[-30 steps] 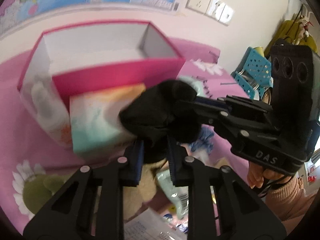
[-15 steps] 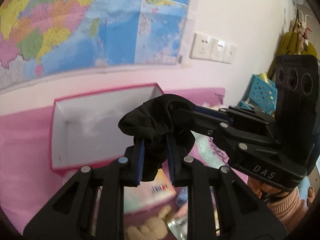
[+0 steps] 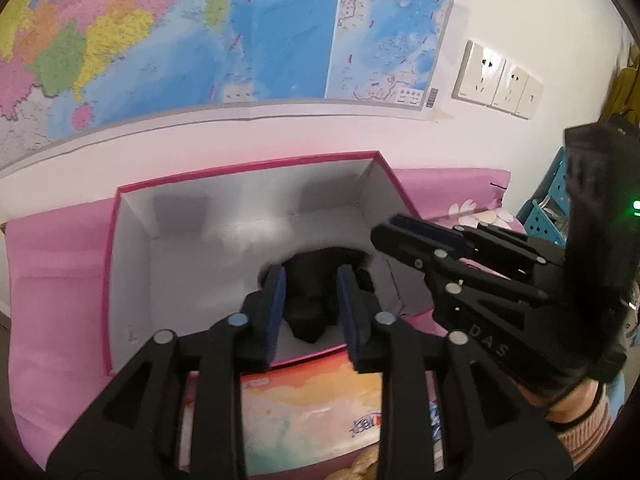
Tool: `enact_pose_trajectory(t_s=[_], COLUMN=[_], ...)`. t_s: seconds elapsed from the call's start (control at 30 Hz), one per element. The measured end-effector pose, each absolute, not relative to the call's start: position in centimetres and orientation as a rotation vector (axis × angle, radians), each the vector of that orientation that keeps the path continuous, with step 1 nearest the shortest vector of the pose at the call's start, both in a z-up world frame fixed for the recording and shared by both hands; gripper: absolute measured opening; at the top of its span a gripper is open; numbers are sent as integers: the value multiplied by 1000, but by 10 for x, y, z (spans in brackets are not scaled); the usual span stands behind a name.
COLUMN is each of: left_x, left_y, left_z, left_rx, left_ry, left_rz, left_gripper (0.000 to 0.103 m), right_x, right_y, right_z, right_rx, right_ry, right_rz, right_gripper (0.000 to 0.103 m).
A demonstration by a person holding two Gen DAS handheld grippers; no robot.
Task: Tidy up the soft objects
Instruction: 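Lower the black cloth item into the pink box and open the right gripper, then move the right gripper to the white plastic packet and grasp its end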
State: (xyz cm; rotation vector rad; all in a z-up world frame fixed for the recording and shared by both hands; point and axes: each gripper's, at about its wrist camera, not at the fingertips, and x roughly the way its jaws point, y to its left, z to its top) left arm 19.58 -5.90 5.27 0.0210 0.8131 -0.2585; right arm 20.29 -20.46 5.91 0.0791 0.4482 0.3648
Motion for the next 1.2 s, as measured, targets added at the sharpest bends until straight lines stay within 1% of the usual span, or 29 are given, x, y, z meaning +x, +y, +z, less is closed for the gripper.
enact_pose_trajectory(t_s=[0.03,0.07,0.1,0.13,0.37,0.5,0.6,0.87,0.93,1.07,1.2], left_x=[191,188,184,179,157,153,149,126,117,92,64], left_y=[-57,-55,-52,-48,-23,-18,-16,-5,1,9,18], left_z=[55,56,59,62,68,65,63,58,57,50,38], left_rx=[28,32,36,37,3,-15,-21,-32,-39,-30,-31], left_ry=[795,782,763,750,709,718,722,721,724,733,753], left_rz=[-255,-252,-245,-239,-236,-244,-254,-260,-263,-308,-335], left_gripper=[42,46,47,47,47,47,47,47,47,47,47], right_x=[205,206,205,201,186,180,193,185,185,159,120], right_y=[-207,-208,-210,-212,-222,-250,-258,-242,-241,-244,-240], right_z=[54,50,49,48,32,27,13,7,9,13,18], right_rx=[83,83,82,81,38,168,245,211,243,248,204], right_ry=[467,481,480,472,505,474,563,570,572,533,525], right_rz=[349,339,326,309,290,229,257,307,317,351,463], right_gripper=[21,25,32,35,36,36,40,40,40,40,46])
